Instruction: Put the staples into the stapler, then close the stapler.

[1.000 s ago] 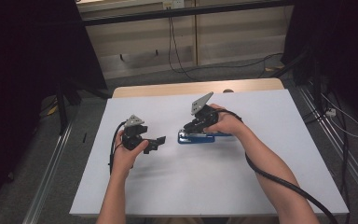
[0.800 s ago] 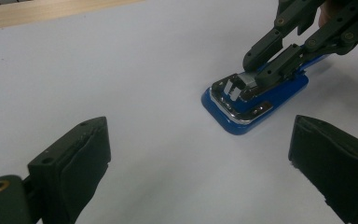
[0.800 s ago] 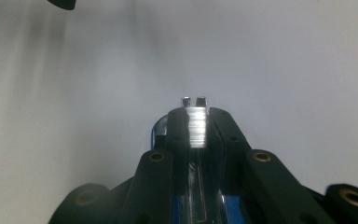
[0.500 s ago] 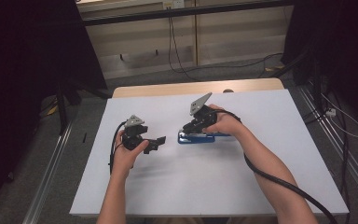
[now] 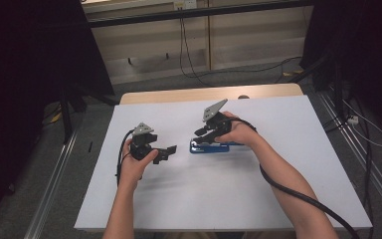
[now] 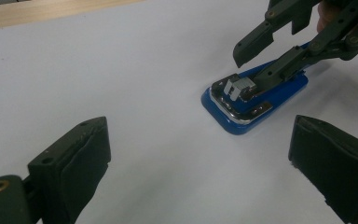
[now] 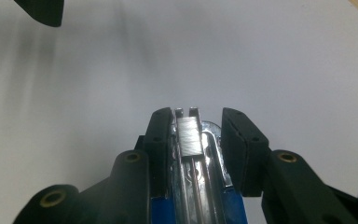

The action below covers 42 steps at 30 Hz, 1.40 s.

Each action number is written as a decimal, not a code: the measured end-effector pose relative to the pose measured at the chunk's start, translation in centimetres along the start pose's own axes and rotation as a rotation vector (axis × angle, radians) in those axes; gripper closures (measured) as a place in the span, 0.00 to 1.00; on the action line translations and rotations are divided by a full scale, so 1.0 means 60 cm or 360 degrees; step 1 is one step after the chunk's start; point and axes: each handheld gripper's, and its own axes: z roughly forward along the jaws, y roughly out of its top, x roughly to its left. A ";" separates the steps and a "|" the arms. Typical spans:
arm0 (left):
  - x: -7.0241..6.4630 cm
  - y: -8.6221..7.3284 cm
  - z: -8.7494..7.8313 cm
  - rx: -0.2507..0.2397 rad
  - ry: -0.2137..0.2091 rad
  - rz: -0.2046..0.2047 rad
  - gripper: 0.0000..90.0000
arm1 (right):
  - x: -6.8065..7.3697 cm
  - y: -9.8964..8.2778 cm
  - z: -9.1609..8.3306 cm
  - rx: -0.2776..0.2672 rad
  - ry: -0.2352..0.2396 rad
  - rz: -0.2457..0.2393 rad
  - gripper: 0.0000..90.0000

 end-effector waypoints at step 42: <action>-0.011 0.002 0.019 0.0031 -0.0037 0.0042 0.06 | 0.088 -0.120 -0.163 -0.0017 -0.0591 0.0403 0.15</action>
